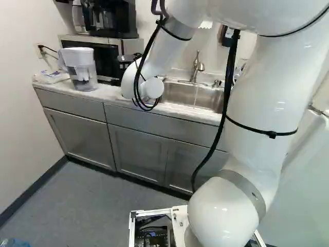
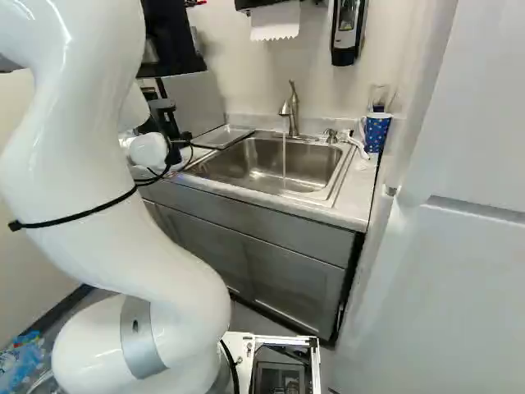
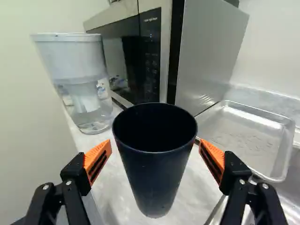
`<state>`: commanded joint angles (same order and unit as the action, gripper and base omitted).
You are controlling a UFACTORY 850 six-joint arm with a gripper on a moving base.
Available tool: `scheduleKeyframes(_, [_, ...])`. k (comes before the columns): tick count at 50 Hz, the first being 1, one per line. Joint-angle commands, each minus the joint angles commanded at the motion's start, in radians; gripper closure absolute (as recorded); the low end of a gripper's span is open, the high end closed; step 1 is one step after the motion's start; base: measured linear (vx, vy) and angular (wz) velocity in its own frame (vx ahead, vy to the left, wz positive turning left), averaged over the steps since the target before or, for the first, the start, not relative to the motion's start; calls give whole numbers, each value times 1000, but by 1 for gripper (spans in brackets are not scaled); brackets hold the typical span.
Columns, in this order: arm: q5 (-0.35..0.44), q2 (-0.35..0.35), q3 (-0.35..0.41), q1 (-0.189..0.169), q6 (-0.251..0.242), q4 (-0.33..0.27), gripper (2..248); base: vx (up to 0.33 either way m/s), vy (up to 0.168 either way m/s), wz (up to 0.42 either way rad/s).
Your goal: Rinse the cup and place it in the tray
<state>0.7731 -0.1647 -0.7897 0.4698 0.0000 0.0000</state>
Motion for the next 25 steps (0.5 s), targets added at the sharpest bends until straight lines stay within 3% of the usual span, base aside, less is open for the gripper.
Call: scheduleKeyframes(25, [19,23,25,4,0,0,3,0,0,0])
